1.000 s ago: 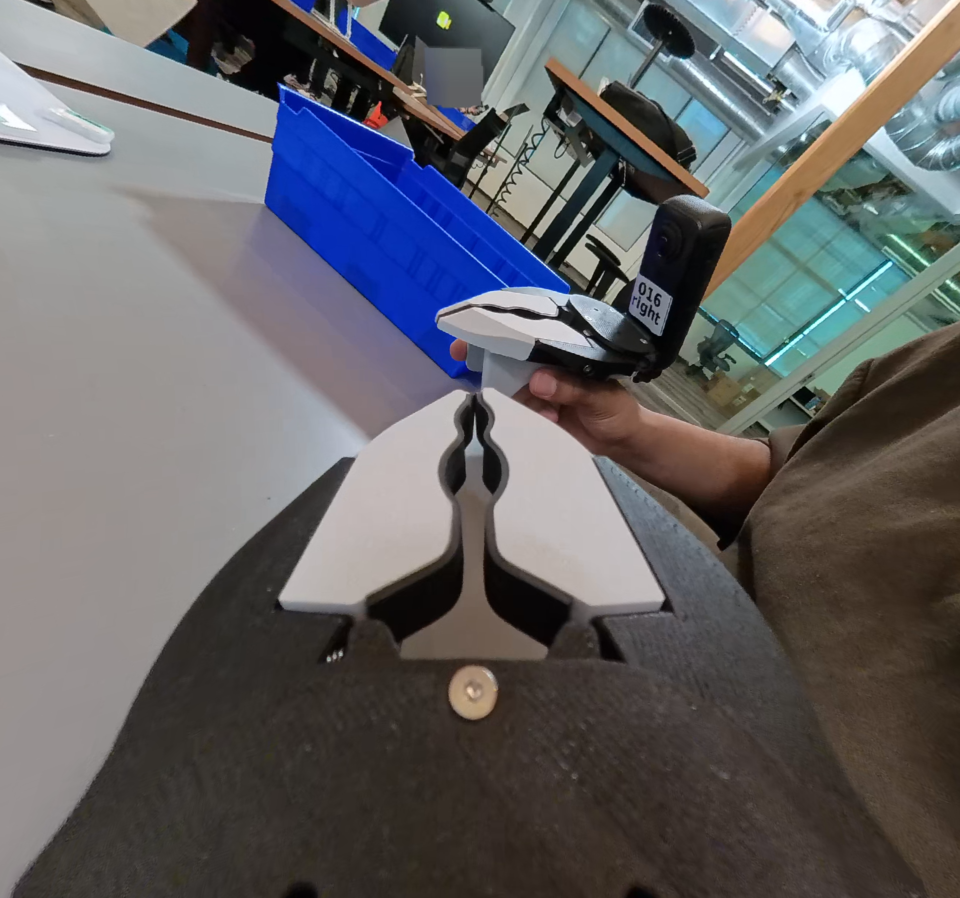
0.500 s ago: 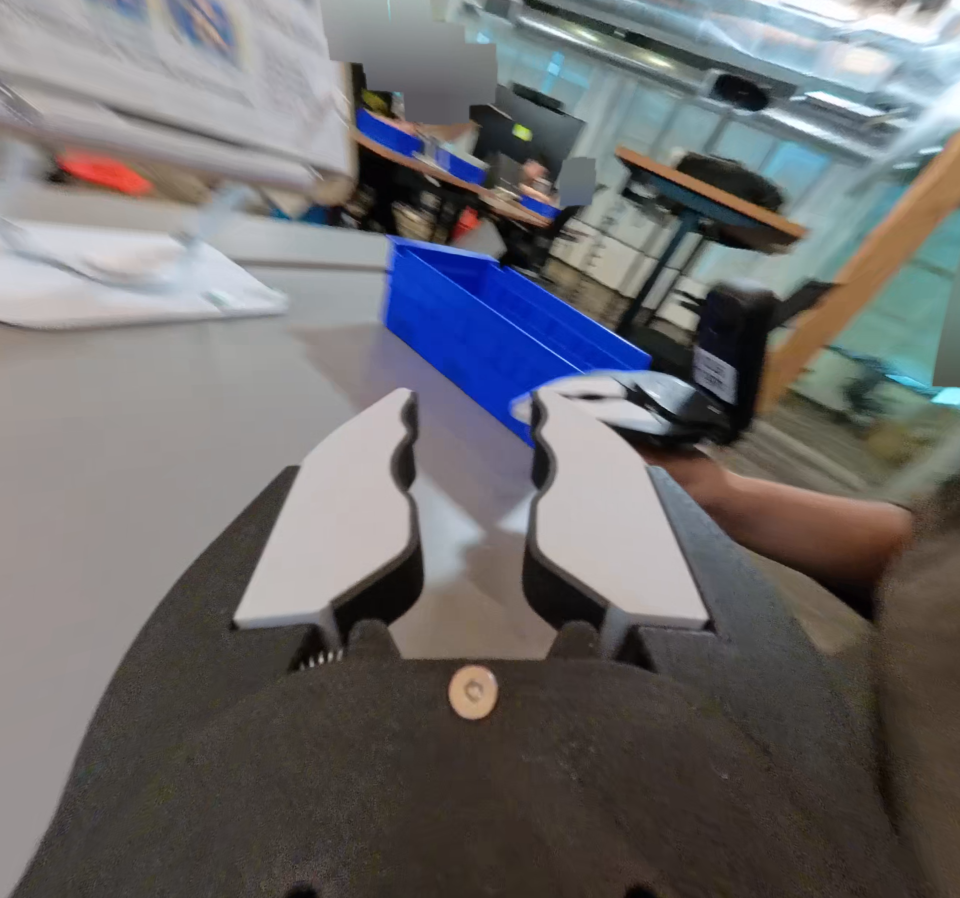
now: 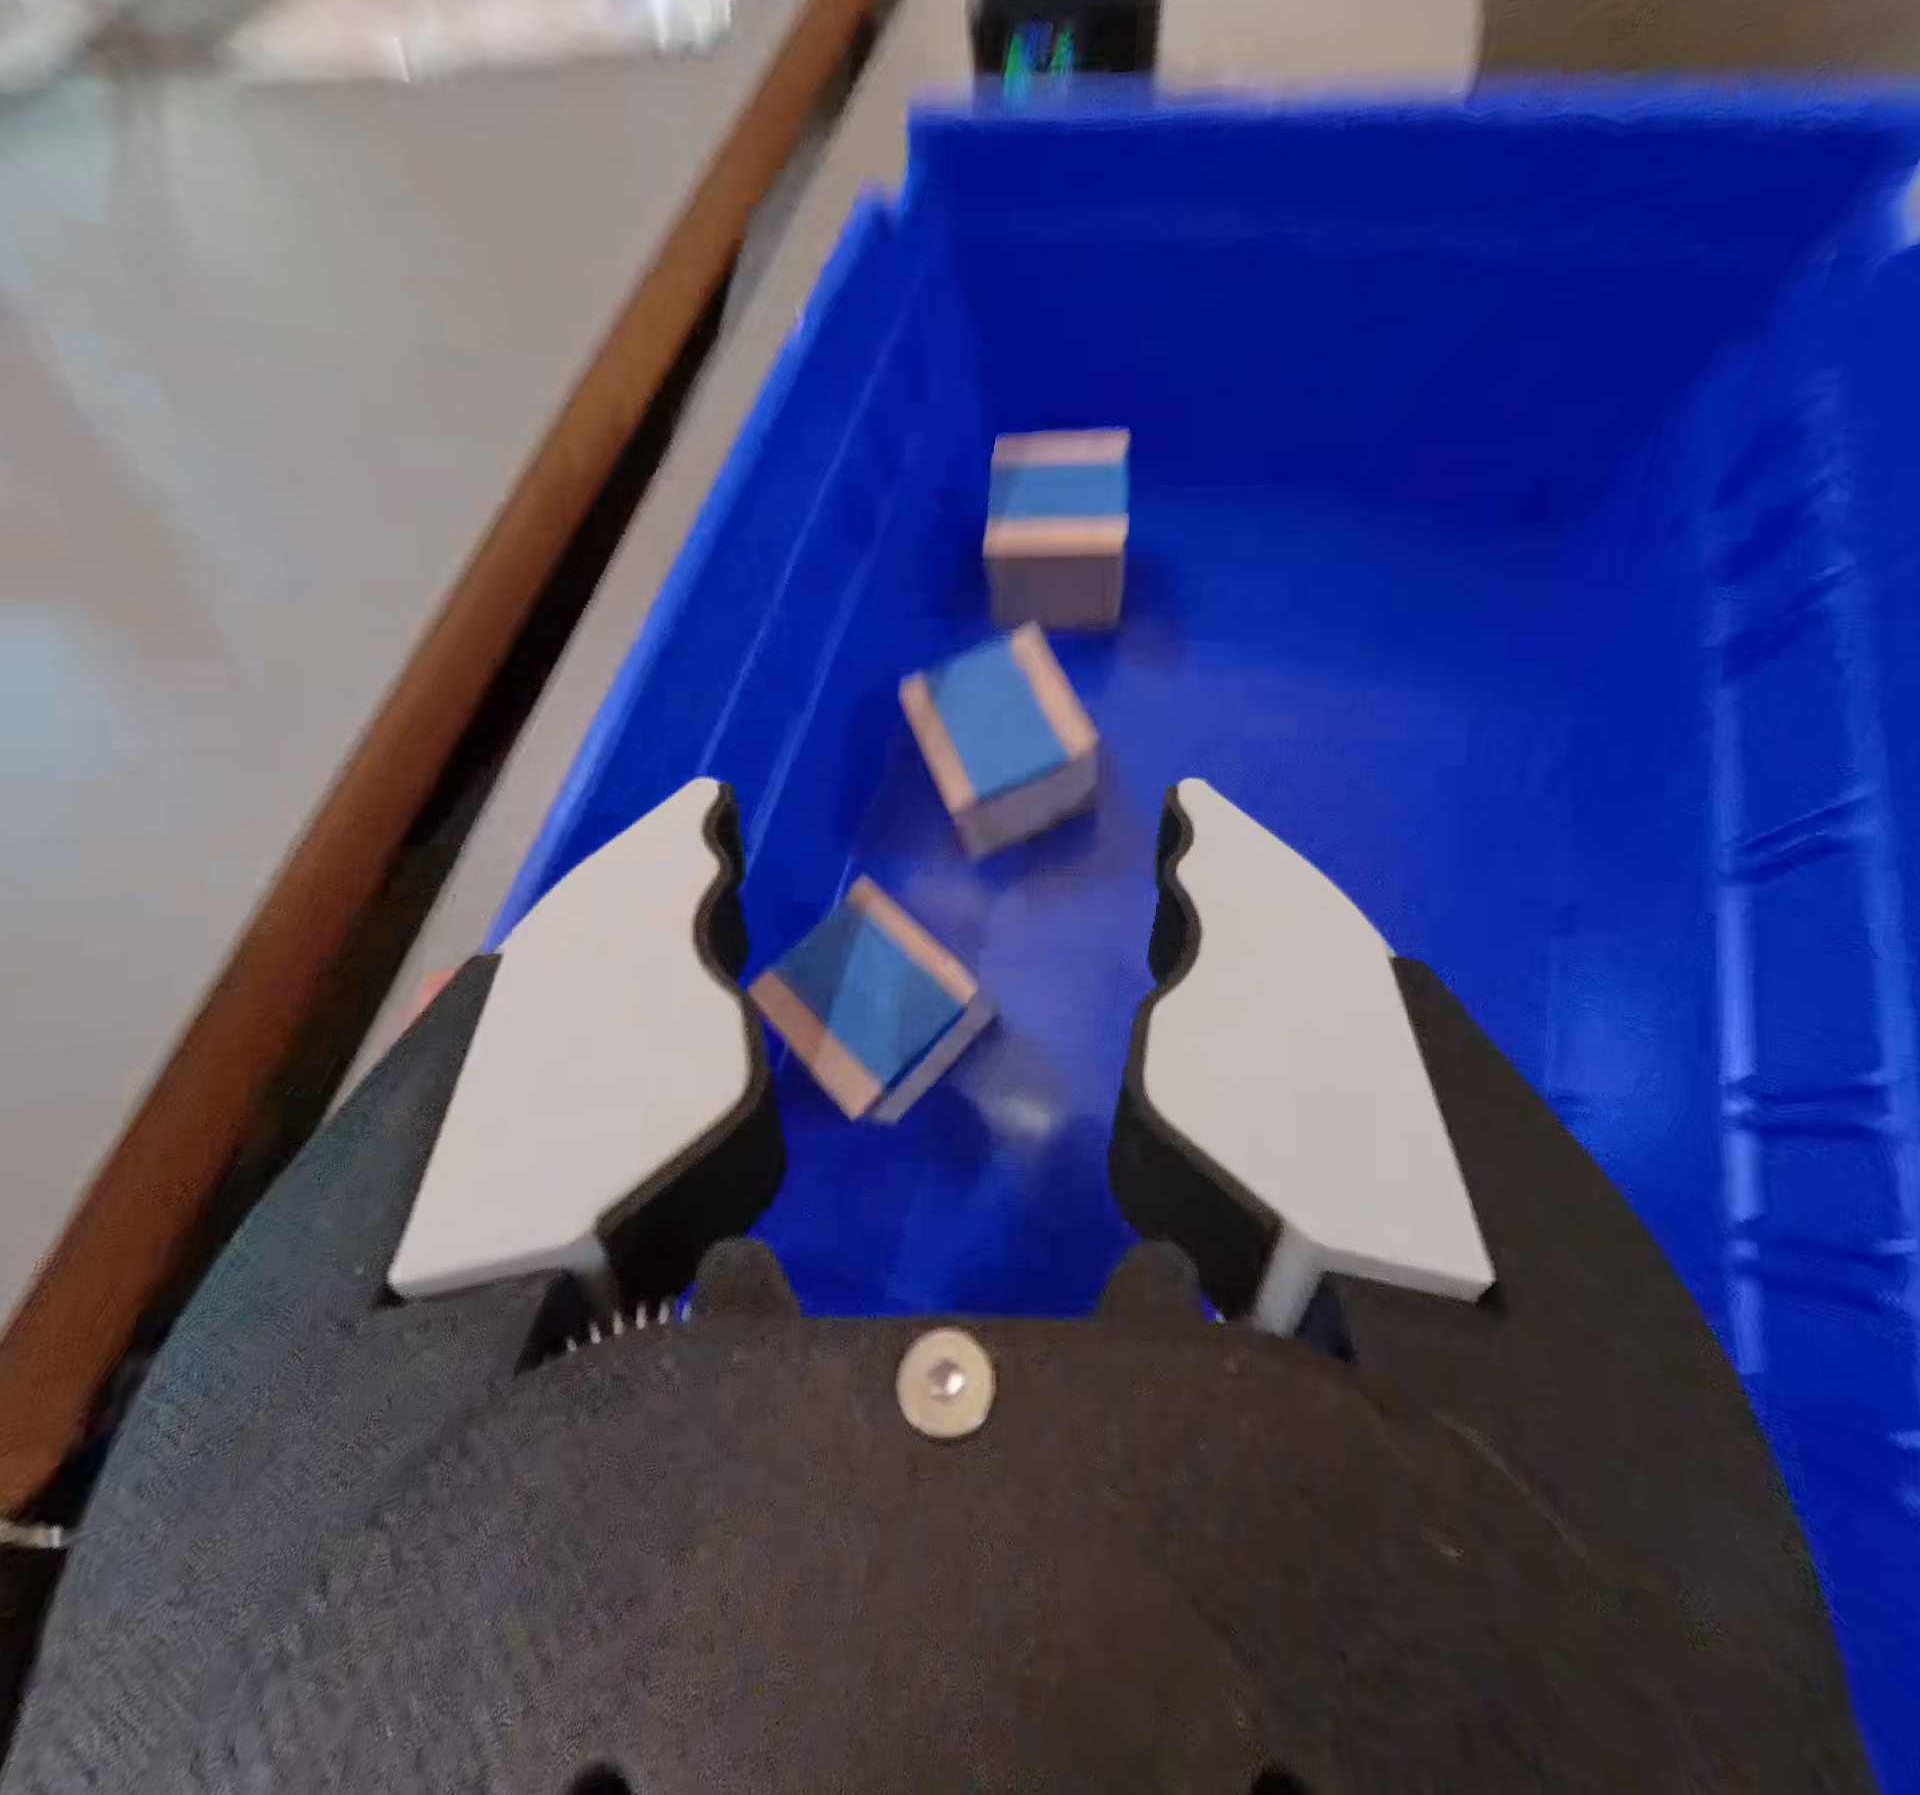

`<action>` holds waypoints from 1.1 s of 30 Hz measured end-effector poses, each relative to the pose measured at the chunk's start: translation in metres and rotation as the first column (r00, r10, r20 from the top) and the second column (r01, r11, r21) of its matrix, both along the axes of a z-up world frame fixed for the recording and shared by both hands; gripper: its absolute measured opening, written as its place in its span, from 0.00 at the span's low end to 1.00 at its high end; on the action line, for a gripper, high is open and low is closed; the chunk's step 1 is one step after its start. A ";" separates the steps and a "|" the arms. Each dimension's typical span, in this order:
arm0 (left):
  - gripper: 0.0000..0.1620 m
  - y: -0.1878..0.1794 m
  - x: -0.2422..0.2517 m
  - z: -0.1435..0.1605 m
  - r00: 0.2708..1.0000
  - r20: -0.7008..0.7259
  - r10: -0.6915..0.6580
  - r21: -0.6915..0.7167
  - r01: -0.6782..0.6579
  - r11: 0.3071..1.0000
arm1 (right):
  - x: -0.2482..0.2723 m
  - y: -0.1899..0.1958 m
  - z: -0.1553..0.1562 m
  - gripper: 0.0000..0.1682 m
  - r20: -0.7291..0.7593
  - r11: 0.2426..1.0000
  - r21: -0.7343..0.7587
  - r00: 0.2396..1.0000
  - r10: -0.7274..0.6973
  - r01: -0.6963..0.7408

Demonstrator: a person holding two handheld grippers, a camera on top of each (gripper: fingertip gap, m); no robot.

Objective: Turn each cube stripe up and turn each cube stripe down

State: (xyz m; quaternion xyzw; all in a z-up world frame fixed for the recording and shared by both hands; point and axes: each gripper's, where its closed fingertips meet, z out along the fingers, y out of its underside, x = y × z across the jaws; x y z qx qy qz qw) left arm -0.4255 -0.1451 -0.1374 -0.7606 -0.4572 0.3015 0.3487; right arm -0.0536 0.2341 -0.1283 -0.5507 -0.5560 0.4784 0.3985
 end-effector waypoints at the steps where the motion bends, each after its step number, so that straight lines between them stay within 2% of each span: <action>1: 0.49 -0.008 0.003 -0.016 0.997 0.076 0.023 -0.025 -0.021 0.999 | 0.000 0.001 0.000 0.00 0.000 1.000 0.000 1.000 -0.005 0.005; 2: 0.50 -0.017 0.005 -0.031 0.988 0.143 0.060 -0.069 -0.050 0.996 | 0.000 0.002 0.000 0.00 0.003 1.000 -0.001 1.000 -0.010 0.010; 4: 0.43 -0.024 0.008 -0.047 0.975 0.200 0.091 -0.141 -0.063 0.988 | -0.001 0.003 -0.002 0.00 0.011 1.000 -0.007 1.000 -0.016 0.016; 7: 0.49 -0.020 0.009 -0.057 0.970 0.230 0.074 -0.221 -0.022 0.975 | -0.003 0.002 -0.003 0.00 0.015 1.000 -0.026 1.000 -0.011 0.012; 14: 0.53 -0.020 0.022 -0.066 0.960 0.277 0.033 -0.378 0.078 0.923 | -0.003 0.000 -0.004 0.00 0.018 1.000 -0.023 1.000 -0.006 0.006; 19: 0.47 0.010 0.033 -0.054 0.949 0.304 -0.080 -0.213 0.150 0.966 | -0.002 0.001 -0.003 0.00 0.015 1.000 -0.023 1.000 -0.007 0.007; 23: 0.47 -0.004 0.022 -0.048 0.972 0.234 -0.029 -0.315 0.104 0.943 | -0.001 0.002 -0.003 0.00 0.013 1.000 -0.028 1.000 -0.008 0.008; 28: 0.47 -0.012 0.025 -0.069 0.959 0.281 -0.023 -0.369 0.130 0.920 | -0.002 -0.001 -0.004 0.00 0.018 0.999 -0.038 1.000 0.001 0.000; 30: 0.43 -0.013 0.025 -0.070 0.960 0.281 -0.025 -0.395 0.139 0.908 | -0.003 -0.001 -0.005 0.00 0.019 0.999 -0.033 1.000 0.001 -0.001; 33: 0.42 -0.013 0.026 -0.070 0.958 0.283 -0.041 -0.414 0.160 0.896 | -0.003 -0.001 -0.005 0.00 0.020 0.999 -0.033 1.000 0.000 0.000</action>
